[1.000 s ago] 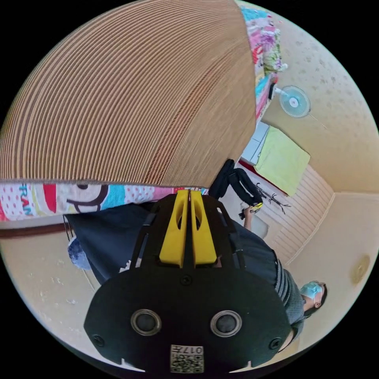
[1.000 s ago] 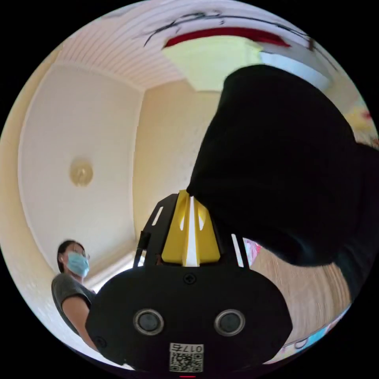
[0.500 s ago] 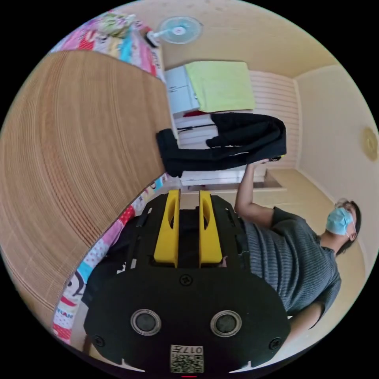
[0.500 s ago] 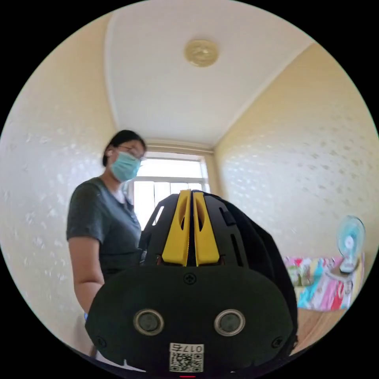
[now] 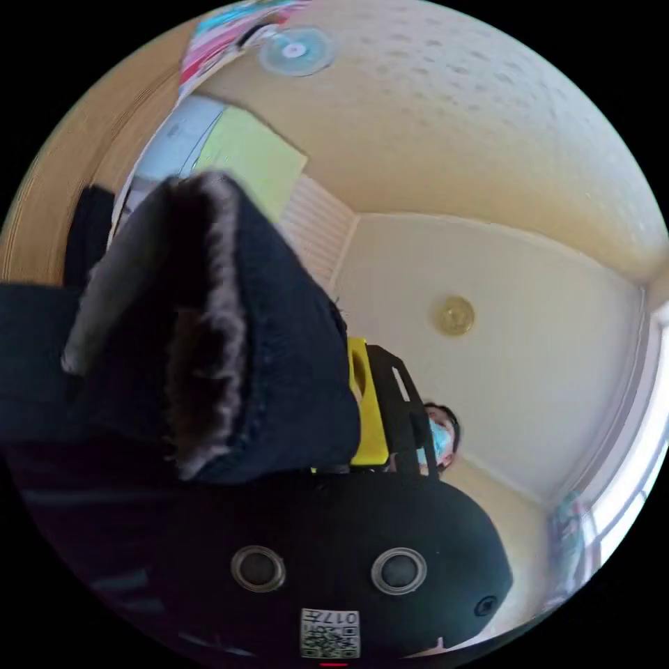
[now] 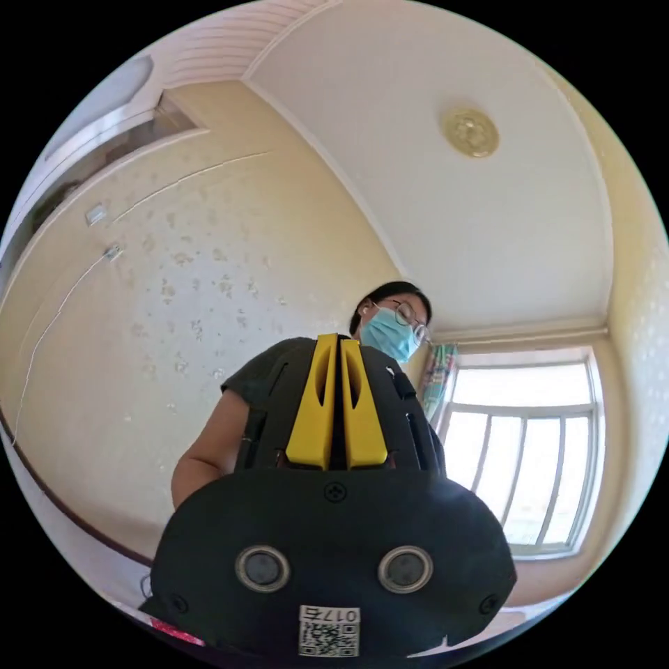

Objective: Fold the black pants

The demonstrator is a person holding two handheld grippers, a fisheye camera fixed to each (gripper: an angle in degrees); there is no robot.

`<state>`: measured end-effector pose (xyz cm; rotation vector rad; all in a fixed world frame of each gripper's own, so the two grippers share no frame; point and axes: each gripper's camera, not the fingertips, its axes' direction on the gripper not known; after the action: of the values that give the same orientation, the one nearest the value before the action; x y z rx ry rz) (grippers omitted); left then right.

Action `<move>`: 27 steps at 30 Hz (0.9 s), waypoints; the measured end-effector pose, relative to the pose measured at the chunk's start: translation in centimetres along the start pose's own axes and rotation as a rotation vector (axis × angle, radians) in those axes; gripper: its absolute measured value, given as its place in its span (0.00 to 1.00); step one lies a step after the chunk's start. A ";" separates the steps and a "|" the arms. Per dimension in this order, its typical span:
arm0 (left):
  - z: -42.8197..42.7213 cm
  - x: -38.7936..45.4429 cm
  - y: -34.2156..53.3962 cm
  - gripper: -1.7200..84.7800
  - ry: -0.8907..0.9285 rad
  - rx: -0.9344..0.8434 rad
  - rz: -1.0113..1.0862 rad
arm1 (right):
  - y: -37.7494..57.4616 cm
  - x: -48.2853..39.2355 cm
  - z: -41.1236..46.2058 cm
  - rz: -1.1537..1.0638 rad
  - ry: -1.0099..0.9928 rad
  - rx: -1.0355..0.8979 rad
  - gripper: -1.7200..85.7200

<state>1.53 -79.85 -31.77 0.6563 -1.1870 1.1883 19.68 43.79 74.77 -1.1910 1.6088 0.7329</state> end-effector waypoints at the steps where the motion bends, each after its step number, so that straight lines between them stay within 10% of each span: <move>1: -0.3 1.1 -0.2 0.08 -0.026 0.003 0.054 | 0.6 0.1 0.3 0.029 0.030 -0.015 0.02; 12: 6.0 16.9 2.5 0.06 -0.440 -0.081 0.861 | 9.6 2.1 6.6 0.825 1.356 -0.738 0.04; 18: 17.3 13.2 4.3 0.05 -1.159 -0.163 0.968 | 15.1 4.6 15.2 0.668 1.448 -0.721 0.13; 27: 19.0 4.8 2.9 0.05 -1.047 0.044 0.731 | 31.1 10.6 31.5 0.314 1.791 -1.326 0.28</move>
<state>-8.08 -94.19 -22.00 0.9617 -2.4293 1.5032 0.85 78.06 51.50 -3.1567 2.8034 1.0012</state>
